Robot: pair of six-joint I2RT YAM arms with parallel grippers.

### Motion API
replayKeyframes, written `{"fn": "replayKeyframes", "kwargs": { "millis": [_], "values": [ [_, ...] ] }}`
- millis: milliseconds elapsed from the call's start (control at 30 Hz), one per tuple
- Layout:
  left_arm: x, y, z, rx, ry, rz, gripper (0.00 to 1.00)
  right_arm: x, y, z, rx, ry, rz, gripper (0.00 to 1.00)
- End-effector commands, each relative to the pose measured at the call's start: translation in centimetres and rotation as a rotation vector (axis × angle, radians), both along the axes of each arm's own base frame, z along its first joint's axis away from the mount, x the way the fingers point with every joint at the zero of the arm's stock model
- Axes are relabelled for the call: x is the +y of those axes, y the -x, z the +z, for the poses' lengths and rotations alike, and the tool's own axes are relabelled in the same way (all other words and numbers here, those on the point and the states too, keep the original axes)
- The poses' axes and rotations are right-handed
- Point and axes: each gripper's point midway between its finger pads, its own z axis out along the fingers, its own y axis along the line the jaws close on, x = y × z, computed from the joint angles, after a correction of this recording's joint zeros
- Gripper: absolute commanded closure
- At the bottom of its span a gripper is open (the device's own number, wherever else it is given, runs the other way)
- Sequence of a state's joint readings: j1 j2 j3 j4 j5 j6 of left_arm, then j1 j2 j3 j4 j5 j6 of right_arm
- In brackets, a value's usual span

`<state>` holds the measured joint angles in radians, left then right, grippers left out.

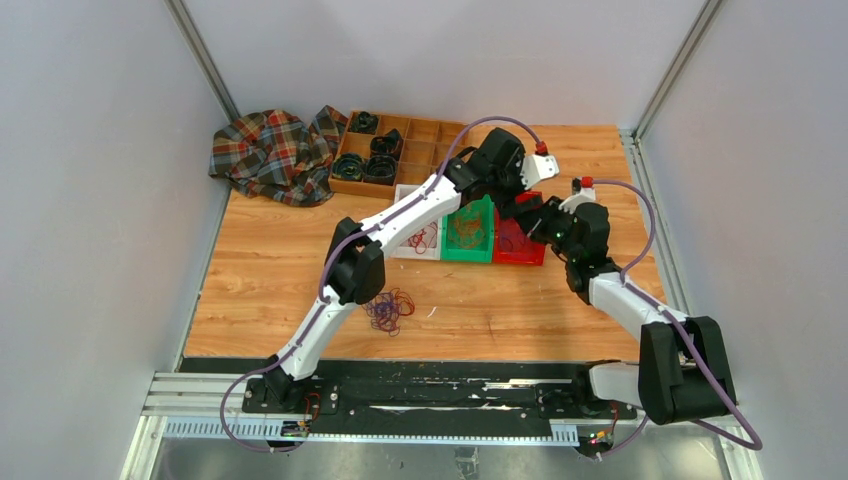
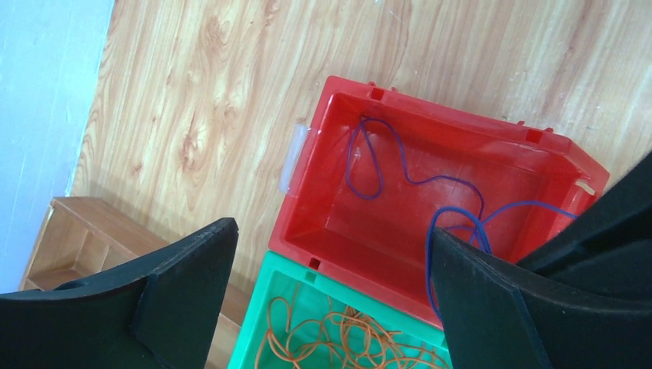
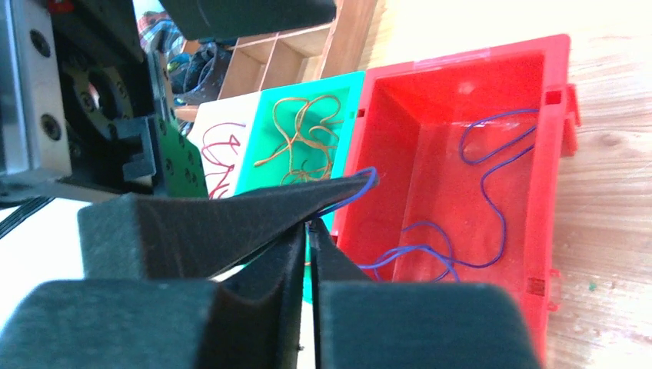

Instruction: Untangle the cables

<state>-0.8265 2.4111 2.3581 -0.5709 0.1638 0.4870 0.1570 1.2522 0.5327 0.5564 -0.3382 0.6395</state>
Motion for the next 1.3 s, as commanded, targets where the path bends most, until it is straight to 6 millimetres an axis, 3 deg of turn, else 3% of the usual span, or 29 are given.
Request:
{"fn": "replayKeyframes", "kwargs": {
  "millis": [0, 200, 367, 567, 700, 767, 1000, 1167, 1267],
  "values": [
    [-0.8, 1.4, 2.6, 0.008, 0.054, -0.034, 0.03, -0.5, -1.1, 1.2, -0.05, 0.016, -0.062, 0.99],
    [-0.3, 2.2, 2.8, 0.033, 0.041, -0.049, 0.02, -2.6, -1.1, -0.1, -0.019, 0.059, -0.167, 0.99],
    [1.7, 2.9, 3.2, 0.059, -0.004, -0.062, 0.02, -4.8, -1.8, -0.9, 0.012, 0.085, -0.244, 1.0],
    [4.2, 4.4, 4.7, 0.084, -0.037, -0.069, 0.02, -4.8, -3.4, -2.2, 0.071, 0.129, -0.221, 1.0],
    [6.4, 5.7, 7.4, 0.11, -0.031, -0.047, 0.02, -4.7, -4.2, -3.0, 0.117, 0.162, -0.206, 0.99],
    [8.1, 6.2, 8.6, 0.135, -0.03, -0.021, 0.02, -4.5, -4.6, -3.5, 0.141, 0.195, -0.203, 0.99],
    [17.7, 7.5, 10.8, 0.238, -0.076, 0.132, 0.02, -1.9, -6.1, -4.5, 0.217, 0.446, -0.164, 1.0],
    [25.0, 9.4, 10.7, 0.314, -0.074, 0.228, 0.02, -0.9, -6.7, -7.2, 0.308, 0.588, -0.152, 0.99],
    [28.5, 10.6, 9.4, 0.357, -0.08, 0.266, 0.02, -1.0, -6.9, -9.3, 0.373, 0.62, -0.147, 0.99]
  ]
}}
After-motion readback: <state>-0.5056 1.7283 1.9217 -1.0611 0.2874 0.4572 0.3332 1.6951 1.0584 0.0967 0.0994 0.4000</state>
